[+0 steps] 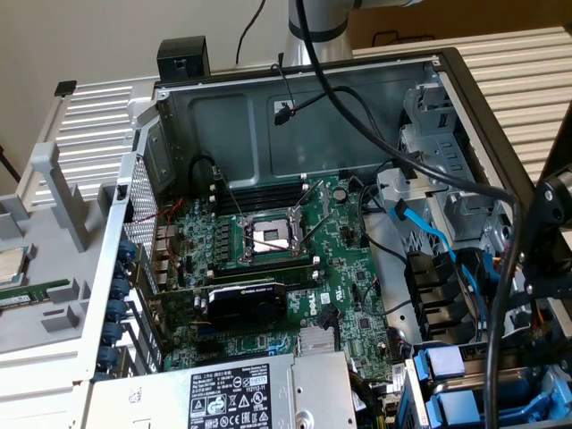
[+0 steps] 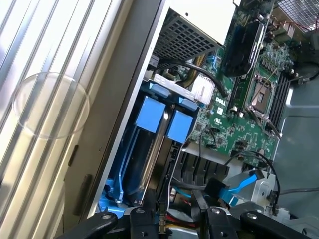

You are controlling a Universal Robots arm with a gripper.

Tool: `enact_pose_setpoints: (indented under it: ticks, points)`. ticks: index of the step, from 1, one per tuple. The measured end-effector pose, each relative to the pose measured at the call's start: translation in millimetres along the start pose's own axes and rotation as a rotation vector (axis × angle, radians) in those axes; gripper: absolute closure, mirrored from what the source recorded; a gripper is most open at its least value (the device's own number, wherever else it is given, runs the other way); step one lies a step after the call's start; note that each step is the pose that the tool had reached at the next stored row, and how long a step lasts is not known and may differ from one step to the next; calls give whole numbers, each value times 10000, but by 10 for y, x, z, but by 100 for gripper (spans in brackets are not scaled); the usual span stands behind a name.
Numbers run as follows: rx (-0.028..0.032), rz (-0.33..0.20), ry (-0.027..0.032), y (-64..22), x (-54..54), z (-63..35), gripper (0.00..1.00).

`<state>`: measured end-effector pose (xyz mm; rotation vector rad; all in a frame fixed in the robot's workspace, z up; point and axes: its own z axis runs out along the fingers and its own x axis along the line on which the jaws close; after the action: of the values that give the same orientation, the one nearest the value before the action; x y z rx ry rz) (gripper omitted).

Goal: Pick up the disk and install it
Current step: 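Insert the first disk wire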

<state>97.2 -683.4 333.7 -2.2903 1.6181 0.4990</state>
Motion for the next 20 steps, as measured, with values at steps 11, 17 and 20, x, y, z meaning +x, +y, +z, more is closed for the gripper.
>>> enact_pose_setpoints:
  ticks: [11, 17, 20]
  points:
    - [244, 436, -33, 24, 2, 1, 58]
    - [264, 451, -30, 56, 28, -3, 58]
    - [290, 449, -41, 67, 41, 2, 58]
